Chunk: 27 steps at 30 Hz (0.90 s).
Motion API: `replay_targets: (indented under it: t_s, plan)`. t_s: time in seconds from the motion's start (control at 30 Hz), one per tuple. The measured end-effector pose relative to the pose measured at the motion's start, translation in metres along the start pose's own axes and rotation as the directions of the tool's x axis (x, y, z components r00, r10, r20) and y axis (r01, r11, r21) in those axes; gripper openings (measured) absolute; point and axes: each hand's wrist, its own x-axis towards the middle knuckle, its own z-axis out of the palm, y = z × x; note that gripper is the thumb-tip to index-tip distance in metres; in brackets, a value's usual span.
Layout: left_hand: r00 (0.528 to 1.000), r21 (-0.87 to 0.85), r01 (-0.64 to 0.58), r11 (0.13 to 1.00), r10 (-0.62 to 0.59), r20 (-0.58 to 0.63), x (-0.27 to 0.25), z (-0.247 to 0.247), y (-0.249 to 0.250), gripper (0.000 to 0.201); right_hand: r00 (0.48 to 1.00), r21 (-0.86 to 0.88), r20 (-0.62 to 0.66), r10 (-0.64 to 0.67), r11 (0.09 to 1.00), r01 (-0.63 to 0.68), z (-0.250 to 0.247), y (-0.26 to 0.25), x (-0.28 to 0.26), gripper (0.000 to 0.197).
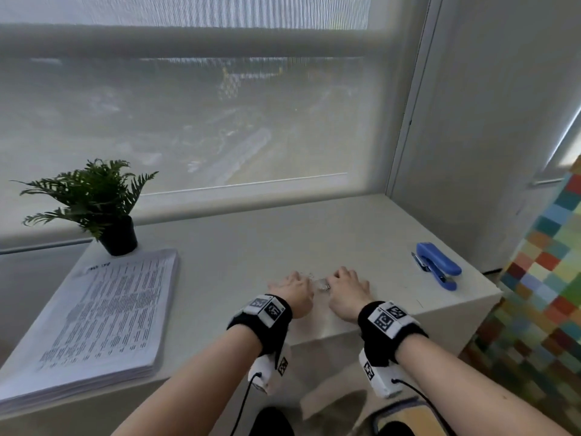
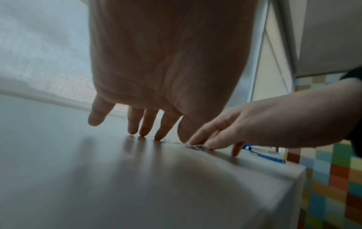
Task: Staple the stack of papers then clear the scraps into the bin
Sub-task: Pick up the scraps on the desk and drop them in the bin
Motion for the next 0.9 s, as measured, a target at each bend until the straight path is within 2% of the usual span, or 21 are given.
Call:
replay_targets:
  t_s: [0.07,0.13,0.2,0.27,0.33,0.47,0.53,0.6,0.73,0.9]
  plan:
    - [0.999,-0.075,-0.024,0.997,0.022,-0.027,-0.002,-0.002,0.001,0.044,1.000,0.094,-0.008,-0.031,0.995,0.031,-0.003,-0.005,0.006,0.043]
    - [0.997,-0.146,-0.026,0.989,0.015,-0.079,-0.005,-0.007,-0.007,0.043,0.999,0.177,-0.051,0.005,0.984,0.004,-0.010,0.001,0.012,0.045]
    - [0.992,-0.192,-0.016,0.981,-0.009,-0.126,-0.011,-0.012,-0.018,0.043,0.995,0.121,-0.069,0.069,0.991,-0.061,-0.012,0.008,0.012,0.046]
    - [0.984,-0.221,-0.013,0.975,-0.027,-0.176,-0.018,-0.016,-0.029,0.042,0.997,0.010,-0.044,0.066,0.998,-0.065,-0.008,0.007,0.007,0.043]
    - [0.975,-0.240,-0.014,0.971,-0.040,-0.220,-0.025,-0.020,-0.037,0.042,0.999,0.020,-0.012,-0.036,0.999,0.037,-0.002,0.001,0.004,0.043]
    - [0.961,-0.242,-0.039,0.969,-0.030,-0.275,-0.038,-0.022,-0.049,0.040,0.962,0.024,0.112,-0.251,0.968,0.250,-0.010,-0.002,0.021,0.065]
    - [0.960,-0.234,-0.045,0.971,-0.023,-0.280,-0.044,-0.023,-0.054,0.039,0.930,-0.017,0.208,-0.305,0.949,0.315,-0.019,-0.003,0.027,0.063]
    - [0.959,-0.231,-0.045,0.972,-0.022,-0.281,-0.047,-0.024,-0.057,0.038,0.912,-0.055,0.251,-0.323,0.936,0.347,-0.026,-0.005,0.032,0.060]
    - [0.960,-0.236,-0.041,0.971,-0.027,-0.278,-0.048,-0.025,-0.063,0.036,0.925,-0.091,0.173,-0.339,0.929,0.358,-0.025,0.003,0.040,0.045]
    - [0.967,-0.222,-0.022,0.975,-0.036,-0.252,-0.043,-0.021,-0.062,0.035,0.950,0.012,-0.003,-0.313,0.950,0.313,-0.017,0.009,0.040,0.028]
